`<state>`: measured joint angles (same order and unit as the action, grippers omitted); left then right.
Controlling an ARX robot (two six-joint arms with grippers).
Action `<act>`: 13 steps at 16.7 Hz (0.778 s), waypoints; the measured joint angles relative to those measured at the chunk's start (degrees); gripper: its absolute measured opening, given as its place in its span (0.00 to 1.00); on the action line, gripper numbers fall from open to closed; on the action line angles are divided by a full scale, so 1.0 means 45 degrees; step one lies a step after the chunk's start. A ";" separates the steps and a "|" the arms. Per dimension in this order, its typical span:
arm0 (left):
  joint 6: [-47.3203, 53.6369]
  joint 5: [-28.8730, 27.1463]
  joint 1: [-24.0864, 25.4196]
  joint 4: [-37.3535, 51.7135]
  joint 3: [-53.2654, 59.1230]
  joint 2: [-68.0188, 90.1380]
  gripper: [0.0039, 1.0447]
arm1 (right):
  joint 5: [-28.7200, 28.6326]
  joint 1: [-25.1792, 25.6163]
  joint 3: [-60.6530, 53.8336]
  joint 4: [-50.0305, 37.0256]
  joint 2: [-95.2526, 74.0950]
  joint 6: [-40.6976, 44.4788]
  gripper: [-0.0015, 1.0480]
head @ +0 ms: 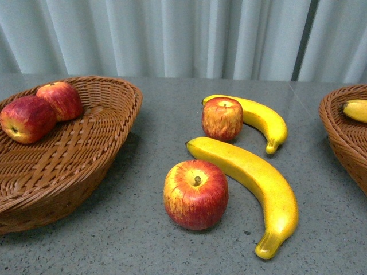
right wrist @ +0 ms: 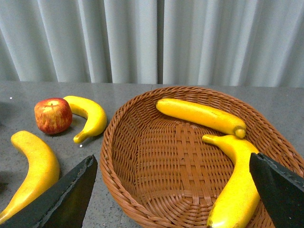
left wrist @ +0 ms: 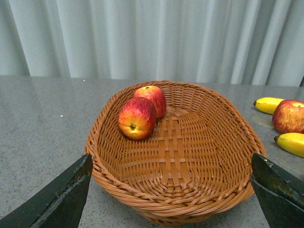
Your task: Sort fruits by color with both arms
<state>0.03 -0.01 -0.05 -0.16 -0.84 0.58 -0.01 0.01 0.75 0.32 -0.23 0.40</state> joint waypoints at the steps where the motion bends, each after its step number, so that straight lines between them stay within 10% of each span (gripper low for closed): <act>1: 0.0000 0.0000 0.0000 0.0000 0.0000 0.0000 0.94 | 0.0000 0.0000 0.0000 0.0000 0.0000 0.0000 0.94; 13: 0.0000 0.0000 0.0000 0.0000 0.0000 0.0000 0.94 | 0.0000 0.0000 0.0000 0.0000 0.0000 0.0000 0.94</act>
<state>0.03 -0.01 -0.05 -0.16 -0.84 0.58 -0.01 0.01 0.75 0.32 -0.23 0.40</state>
